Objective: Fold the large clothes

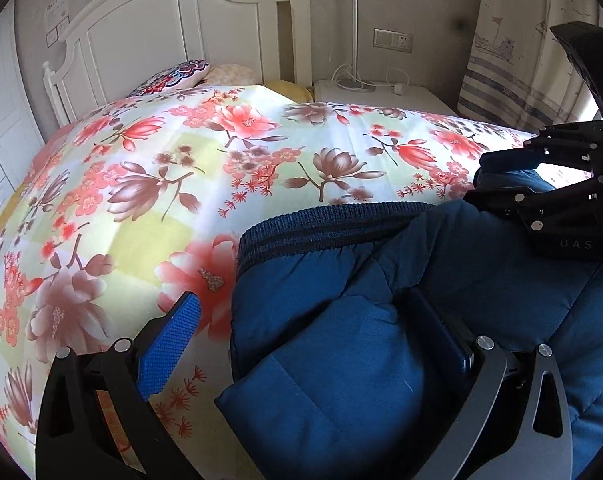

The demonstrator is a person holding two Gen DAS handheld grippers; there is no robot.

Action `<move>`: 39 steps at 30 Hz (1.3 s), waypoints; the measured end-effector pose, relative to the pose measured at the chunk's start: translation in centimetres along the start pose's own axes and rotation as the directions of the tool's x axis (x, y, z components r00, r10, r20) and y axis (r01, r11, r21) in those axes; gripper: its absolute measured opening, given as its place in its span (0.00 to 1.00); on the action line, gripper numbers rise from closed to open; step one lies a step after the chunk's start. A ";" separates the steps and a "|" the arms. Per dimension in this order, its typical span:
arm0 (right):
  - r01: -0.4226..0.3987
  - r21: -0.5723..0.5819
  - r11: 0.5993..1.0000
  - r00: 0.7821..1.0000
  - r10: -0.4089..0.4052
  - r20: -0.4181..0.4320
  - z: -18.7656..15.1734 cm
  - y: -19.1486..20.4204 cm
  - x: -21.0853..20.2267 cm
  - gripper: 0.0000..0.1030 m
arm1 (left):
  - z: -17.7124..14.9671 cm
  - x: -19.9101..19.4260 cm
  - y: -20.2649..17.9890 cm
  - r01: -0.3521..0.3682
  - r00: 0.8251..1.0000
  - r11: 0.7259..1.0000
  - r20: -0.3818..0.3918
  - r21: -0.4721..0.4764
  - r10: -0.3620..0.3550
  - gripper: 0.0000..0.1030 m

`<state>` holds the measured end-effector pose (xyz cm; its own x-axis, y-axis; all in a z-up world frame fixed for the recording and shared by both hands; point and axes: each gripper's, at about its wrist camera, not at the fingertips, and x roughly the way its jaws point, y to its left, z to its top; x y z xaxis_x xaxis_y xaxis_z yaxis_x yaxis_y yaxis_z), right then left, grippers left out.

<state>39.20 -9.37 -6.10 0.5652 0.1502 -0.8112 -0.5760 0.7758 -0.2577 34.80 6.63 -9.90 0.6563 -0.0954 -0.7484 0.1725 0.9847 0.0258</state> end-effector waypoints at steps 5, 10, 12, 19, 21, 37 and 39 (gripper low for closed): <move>-0.035 0.042 0.998 0.998 0.033 0.051 1.1 -0.2 -3.2 0.42 | 0.1 -1.1 -0.2 -0.013 1.000 0.999 0.024 0.043 0.012 0.96; -0.081 -0.038 0.996 0.995 0.083 0.048 1.9 3.4 -4.3 0.42 | -0.6 -5.4 3.1 -0.038 0.994 0.997 0.098 -0.065 0.045 0.96; -0.057 -0.101 0.993 0.998 0.055 -0.024 1.5 5.7 -1.9 0.42 | -1.7 -7.0 4.7 -0.042 0.992 0.991 0.112 -0.127 0.056 0.96; -0.009 -0.120 0.993 1.000 0.007 -0.021 1.4 6.6 -1.5 0.42 | -6.0 -17.1 1.7 0.074 0.958 0.994 0.284 -0.085 -0.047 0.96; 0.014 -0.129 0.992 1.000 -0.014 -0.001 1.2 6.7 -1.9 0.42 | -7.6 -17.7 -1.1 0.071 0.966 0.997 0.249 -0.012 -0.066 0.96; -0.096 -0.413 0.906 0.994 0.064 -0.090 1.5 20.0 -3.8 0.39 | -13.3 -13.6 -1.9 0.040 0.985 0.996 0.172 -0.081 -0.025 0.96; -0.122 -0.384 0.915 0.989 0.080 -0.123 2.4 19.9 -3.4 0.39 | -13.5 -13.7 -1.6 0.042 0.984 0.996 0.176 -0.078 -0.027 0.96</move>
<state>27.20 7.01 -7.18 0.4402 0.1352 -0.8877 -0.8230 0.4560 -0.3386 15.59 8.37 -8.63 0.7707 -0.1464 -0.6202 0.1416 0.9883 -0.0572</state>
